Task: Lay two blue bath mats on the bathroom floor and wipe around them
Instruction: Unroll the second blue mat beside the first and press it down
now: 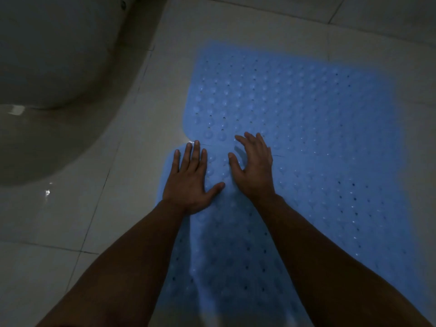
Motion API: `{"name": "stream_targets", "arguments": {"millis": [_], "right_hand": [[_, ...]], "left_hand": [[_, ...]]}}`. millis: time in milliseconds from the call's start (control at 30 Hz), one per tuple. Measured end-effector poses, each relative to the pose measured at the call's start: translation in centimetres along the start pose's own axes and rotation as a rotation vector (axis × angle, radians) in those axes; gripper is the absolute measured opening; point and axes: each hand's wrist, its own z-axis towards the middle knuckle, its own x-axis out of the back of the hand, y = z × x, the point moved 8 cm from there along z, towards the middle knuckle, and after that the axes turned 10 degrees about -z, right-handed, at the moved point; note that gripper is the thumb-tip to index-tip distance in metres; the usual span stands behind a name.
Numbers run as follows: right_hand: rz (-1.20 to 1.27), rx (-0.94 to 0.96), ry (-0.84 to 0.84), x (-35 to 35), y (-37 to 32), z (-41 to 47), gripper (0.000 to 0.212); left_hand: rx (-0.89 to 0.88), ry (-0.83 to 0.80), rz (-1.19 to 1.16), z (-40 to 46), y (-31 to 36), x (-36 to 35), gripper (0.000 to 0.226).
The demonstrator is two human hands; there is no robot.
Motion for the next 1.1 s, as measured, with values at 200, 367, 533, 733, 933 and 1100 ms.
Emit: {"name": "stream_targets", "arguments": {"millis": [200, 367, 533, 733, 933, 1100], "right_hand": [[-0.198, -0.074, -0.303, -0.8, -1.7, -2.9, 0.058], [-0.368, 0.020, -0.442, -2.8, -4.6, -4.8, 0.065], [-0.474, 0.057, -0.476, -4.2, -5.4, -4.9, 0.067], [-0.514, 0.098, -0.419, -5.9, -5.2, -3.0, 0.072], [-0.534, 0.133, -0.222, -7.3, -4.7, -4.0, 0.079], [-0.545, 0.135, -0.189, -7.1, -4.6, -3.8, 0.085]], "left_hand": [[0.080, -0.035, -0.283, 0.5, -0.7, 4.4, 0.068], [0.045, 0.163, -0.218, -2.1, -0.1, 6.1, 0.052], [0.096, 0.245, -0.145, -3.6, -1.8, 5.5, 0.055], [0.101, 0.274, -0.115, -2.8, -2.8, 5.4, 0.056], [0.061, 0.290, -0.116, -0.7, -3.8, 5.6, 0.058], [0.021, 0.364, -0.121, 0.8, -4.9, 6.8, 0.051]]}}
